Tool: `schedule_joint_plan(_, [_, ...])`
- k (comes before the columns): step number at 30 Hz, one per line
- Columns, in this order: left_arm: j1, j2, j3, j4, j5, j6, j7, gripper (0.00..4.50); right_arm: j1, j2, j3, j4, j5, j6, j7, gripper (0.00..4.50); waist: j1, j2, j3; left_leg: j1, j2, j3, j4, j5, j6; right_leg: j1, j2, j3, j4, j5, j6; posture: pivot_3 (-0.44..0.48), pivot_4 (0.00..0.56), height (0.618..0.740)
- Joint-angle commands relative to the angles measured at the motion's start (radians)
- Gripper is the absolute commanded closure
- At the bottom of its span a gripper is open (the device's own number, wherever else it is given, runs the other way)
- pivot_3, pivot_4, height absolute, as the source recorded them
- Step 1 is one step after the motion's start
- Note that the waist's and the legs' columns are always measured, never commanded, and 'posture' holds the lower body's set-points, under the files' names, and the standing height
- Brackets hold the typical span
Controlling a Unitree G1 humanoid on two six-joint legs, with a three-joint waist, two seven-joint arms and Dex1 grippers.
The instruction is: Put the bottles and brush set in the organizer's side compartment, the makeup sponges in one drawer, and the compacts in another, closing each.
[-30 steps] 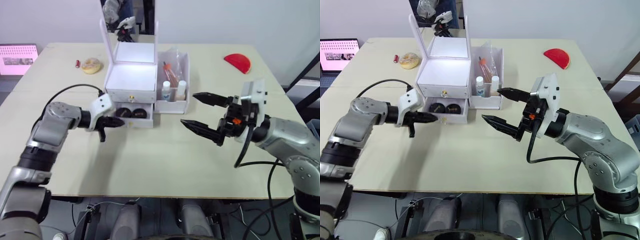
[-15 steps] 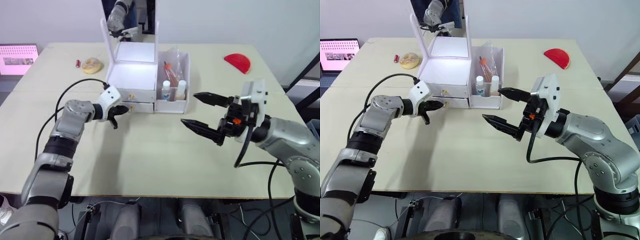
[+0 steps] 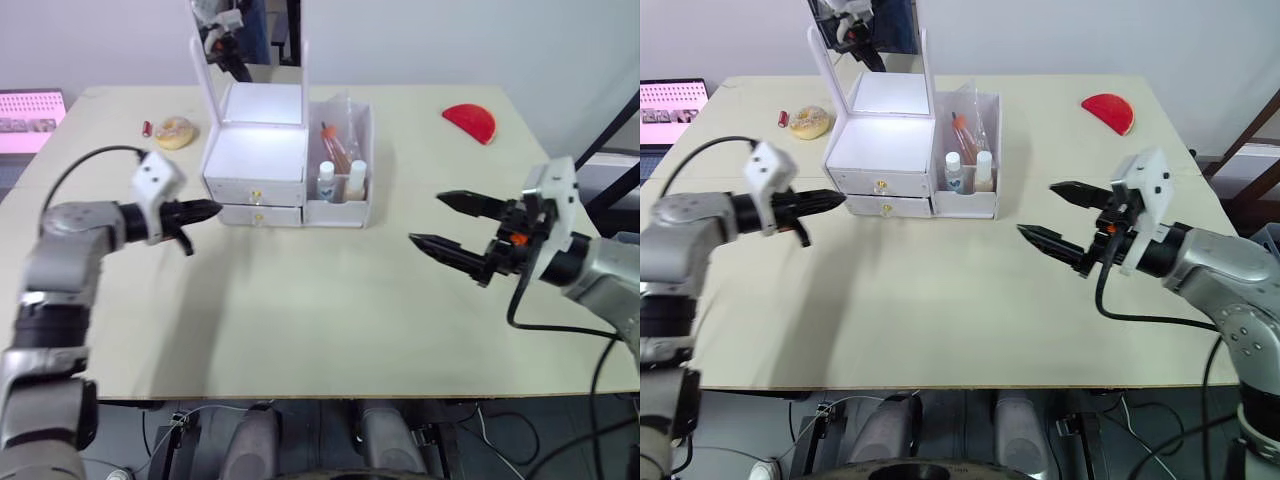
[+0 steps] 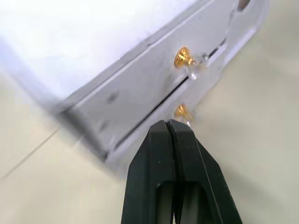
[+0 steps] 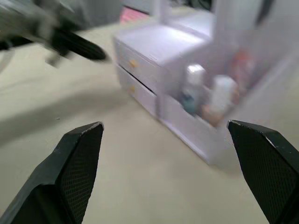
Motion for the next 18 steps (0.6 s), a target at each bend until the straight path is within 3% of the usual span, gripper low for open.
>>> schedule_joint_plan(1, [0.131, 0.074, 0.164, -0.099, -0.085, 0.042, -0.027, 3.93, 0.036, -0.036, -0.064, 0.058, -0.067, -0.06, 0.066, 0.0, 0.003, 0.0, 0.0, 0.0, 0.0, 0.0, 0.0, 0.0, 0.0, 0.0, 0.0, 0.0, 0.0, 0.0, -0.001, 0.0, 0.15, 0.739])
schedule_joint_plan(2, [0.182, 0.096, 0.216, -0.116, -0.114, 0.07, -0.041, 3.7, 0.053, -0.043, -0.073, 0.077, -0.082, -0.069, 0.08, 0.0, 0.004, 0.0, 0.0, -0.001, 0.0, 0.0, 0.001, 0.0, 0.0, 0.0, 0.0, 0.0, 0.0, -0.001, -0.001, 0.0, 0.15, 0.739])
schedule_joint_plan(4, [0.27, 0.123, 0.322, -0.153, -0.164, 0.118, -0.046, 2.51, 0.085, -0.04, -0.1, 0.122, -0.123, -0.105, 0.095, 0.0, 0.007, 0.0, 0.0, -0.001, 0.0, 0.0, 0.002, 0.0, 0.0, 0.0, 0.0, 0.0, -0.001, -0.001, -0.001, 0.0, 0.15, 0.739])
schedule_joint_plan(9, [0.412, 0.145, 0.526, -0.179, -0.211, 0.146, -0.017, 0.04, 0.151, -0.036, -0.172, 0.228, -0.15, -0.139, 0.162, 0.0, 0.012, -0.001, 0.0, -0.001, 0.0, 0.0, 0.004, 0.0, 0.0, 0.002, -0.001, 0.0, -0.001, -0.002, 0.001, 0.0, 0.15, 0.739])
schedule_joint_plan(14, [0.567, 0.124, 0.68, -0.194, -0.202, 0.121, 0.003, 0.04, 0.227, -0.04, -0.237, 0.352, -0.201, -0.22, 0.258, 0.0, 0.004, 0.0, 0.0, 0.0, 0.0, 0.001, 0.003, 0.0, 0.0, 0.002, -0.001, 0.0, -0.001, -0.002, 0.001, 0.0, 0.15, 0.739])
schedule_joint_plan(18, [0.651, 0.098, 0.725, -0.227, -0.22, 0.118, 0.02, 0.04, 0.25, -0.034, -0.249, 0.418, -0.23, -0.276, 0.308, 0.0, 0.002, 0.0, 0.0, 0.0, 0.0, 0.001, 0.002, 0.0, 0.0, 0.001, -0.001, 0.0, -0.001, -0.002, 0.0, 0.0, 0.15, 0.739])
